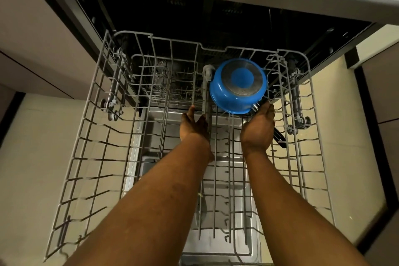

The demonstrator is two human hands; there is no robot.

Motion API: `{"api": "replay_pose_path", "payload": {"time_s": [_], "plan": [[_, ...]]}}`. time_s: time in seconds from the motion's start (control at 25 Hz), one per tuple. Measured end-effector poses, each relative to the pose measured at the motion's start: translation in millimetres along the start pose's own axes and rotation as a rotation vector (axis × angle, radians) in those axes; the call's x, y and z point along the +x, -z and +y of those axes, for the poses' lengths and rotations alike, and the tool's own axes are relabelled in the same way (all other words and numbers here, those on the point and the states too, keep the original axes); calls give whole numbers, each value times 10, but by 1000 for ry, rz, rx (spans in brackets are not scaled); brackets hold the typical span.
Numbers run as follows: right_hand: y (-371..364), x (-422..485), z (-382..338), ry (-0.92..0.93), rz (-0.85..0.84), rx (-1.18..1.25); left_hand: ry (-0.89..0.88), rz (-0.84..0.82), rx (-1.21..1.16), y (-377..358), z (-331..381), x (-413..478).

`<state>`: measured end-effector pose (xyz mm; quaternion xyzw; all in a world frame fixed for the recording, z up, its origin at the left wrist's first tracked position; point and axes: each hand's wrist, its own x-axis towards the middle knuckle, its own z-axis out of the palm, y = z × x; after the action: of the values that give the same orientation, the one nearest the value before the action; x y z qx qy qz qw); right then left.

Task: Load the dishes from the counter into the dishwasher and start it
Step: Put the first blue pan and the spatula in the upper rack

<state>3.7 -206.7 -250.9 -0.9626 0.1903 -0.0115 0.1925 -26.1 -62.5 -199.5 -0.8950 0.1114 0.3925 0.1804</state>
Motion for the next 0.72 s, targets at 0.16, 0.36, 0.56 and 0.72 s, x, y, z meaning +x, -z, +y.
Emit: {"api": "replay_pose_path", "payload": {"time_s": [0.16,0.36,0.56,0.72], "plan": [[108,-226,-61,-3,-87,-6,-29,36,-24,-52,-44,-36],[172,-762,5,39,-192,-53,-87,293,-463,-350,-233,-402],[464,-1292,-41,94,-218,-103,-8,361,-537,-632,-378,-1110],[842,-1733,-362,221,-318,-107,66,362,-602,-674,-463,-1715]]}}
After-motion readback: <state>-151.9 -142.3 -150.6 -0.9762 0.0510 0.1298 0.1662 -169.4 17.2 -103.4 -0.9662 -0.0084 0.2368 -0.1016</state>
